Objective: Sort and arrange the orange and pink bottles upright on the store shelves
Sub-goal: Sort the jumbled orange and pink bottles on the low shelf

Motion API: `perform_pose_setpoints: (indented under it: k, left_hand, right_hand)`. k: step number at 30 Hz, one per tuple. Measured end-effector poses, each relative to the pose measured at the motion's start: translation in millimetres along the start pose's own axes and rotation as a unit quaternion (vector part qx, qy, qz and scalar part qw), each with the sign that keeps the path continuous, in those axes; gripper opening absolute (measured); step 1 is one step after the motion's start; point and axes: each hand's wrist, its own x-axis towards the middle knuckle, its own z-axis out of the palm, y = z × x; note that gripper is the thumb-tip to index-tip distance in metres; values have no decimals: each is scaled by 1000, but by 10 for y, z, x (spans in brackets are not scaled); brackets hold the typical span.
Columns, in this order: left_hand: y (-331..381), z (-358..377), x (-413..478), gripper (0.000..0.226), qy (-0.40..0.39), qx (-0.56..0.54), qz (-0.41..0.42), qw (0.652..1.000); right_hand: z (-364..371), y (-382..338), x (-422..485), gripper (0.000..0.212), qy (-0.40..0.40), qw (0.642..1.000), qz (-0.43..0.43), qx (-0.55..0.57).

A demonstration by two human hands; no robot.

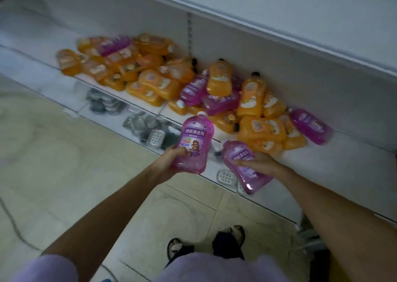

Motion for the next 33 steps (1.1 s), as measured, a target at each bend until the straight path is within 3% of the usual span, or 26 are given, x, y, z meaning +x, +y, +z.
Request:
perform_pose_setpoints:
  k: [3, 5, 7, 10, 15, 18, 21, 29, 33]
  left_hand:
    - [237, -549, -412, 62, 57, 1, 68, 996]
    - [402, -905, -723, 52, 101, 9, 118, 988]
    - [545, -1257, -1034, 49, 151, 11, 158, 976]
    - [690, -1741, -1505, 67, 243, -18, 215, 946]
    - [846, -2278, -2001, 76, 332, -74, 274, 900]
    - [1032, -2655, -2220, 89, 380, -82, 308, 868]
    - [1327, -3042, -2314, 93, 404, -74, 337, 847]
    - [2440, -3867, -2314, 95, 448, -82, 381, 805]
    - [2931, -4264, -2283, 78, 430, -111, 405, 800]
  right_hand:
    - [511, -863, 93, 49, 0, 998, -67, -2]
    - [865, -1384, 148, 42, 0, 993, -119, 13]
    - [1198, -1866, 223, 49, -13, 983, -177, 39]
    - [1674, -2586, 266, 57, -57, 963, -260, 35]
    - [2251, -3610, 243, 63, -94, 927, -361, 46]
    - [2569, -4268, 307, 77, -112, 905, -410, 28]
    - [2822, -4909, 360, 85, -122, 884, -450, 11]
    - [3245, -6564, 645, 82, -90, 857, -507, 13]
    - [3377, -7248, 796, 77, -91, 844, -525, 57]
